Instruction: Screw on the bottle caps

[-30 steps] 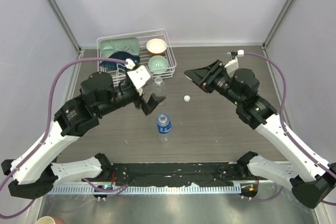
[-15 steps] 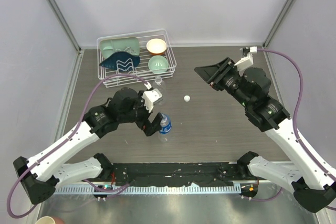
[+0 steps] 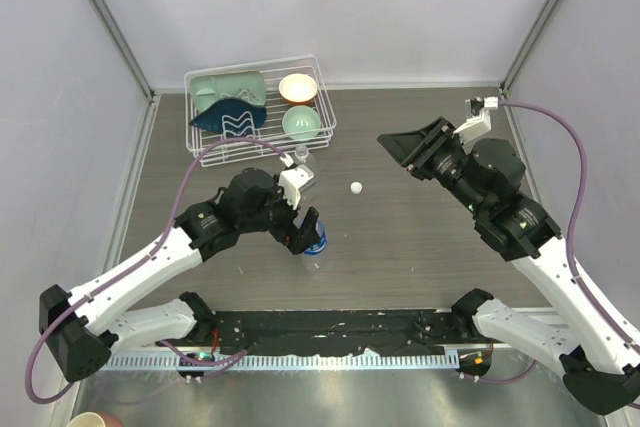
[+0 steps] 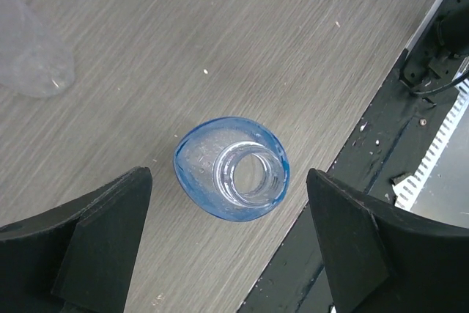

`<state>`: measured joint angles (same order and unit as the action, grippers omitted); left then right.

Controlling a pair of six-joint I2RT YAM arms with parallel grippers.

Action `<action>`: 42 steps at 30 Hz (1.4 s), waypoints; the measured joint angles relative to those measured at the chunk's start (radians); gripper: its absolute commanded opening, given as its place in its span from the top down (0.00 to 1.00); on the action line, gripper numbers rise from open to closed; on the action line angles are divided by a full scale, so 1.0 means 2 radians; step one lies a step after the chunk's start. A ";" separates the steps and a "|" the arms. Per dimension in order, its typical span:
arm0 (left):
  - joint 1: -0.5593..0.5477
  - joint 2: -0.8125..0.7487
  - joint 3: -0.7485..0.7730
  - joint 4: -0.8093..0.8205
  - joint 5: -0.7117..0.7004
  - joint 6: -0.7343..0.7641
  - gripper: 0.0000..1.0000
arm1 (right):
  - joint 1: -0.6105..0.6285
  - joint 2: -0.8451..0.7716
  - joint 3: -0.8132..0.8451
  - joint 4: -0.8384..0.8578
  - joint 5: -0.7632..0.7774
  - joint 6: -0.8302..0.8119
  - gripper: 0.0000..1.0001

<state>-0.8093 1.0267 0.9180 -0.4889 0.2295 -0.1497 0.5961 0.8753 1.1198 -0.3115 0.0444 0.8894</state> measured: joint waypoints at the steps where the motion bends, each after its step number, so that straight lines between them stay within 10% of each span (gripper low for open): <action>1: 0.000 0.003 -0.005 0.002 0.000 -0.003 0.11 | 0.000 -0.003 -0.001 -0.002 0.002 -0.002 0.95; 12: 0.002 0.035 -0.010 0.027 -0.001 -0.015 0.18 | 0.000 -0.033 -0.010 -0.009 0.011 -0.014 0.96; 19: 0.003 0.045 -0.010 0.040 0.003 -0.025 0.57 | 0.000 -0.037 -0.024 -0.011 0.011 -0.016 0.96; 23: 0.003 0.051 -0.006 0.040 0.013 -0.022 0.62 | 0.000 -0.039 -0.026 -0.014 0.011 -0.018 0.96; 30: -0.023 0.124 0.126 -0.095 -0.015 0.067 0.91 | 0.000 -0.039 -0.023 -0.022 0.011 -0.022 0.96; 35: -0.063 0.251 0.288 -0.208 -0.061 0.122 0.91 | 0.000 -0.039 -0.008 -0.035 0.020 -0.026 0.94; 42: -0.112 0.381 0.291 -0.261 -0.102 0.144 0.90 | 0.000 -0.041 0.019 -0.064 0.054 -0.046 0.93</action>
<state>-1.0325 1.7878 1.4998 -1.0115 0.0250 0.1387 0.5961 0.7940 1.1568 -0.4397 0.1520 0.7971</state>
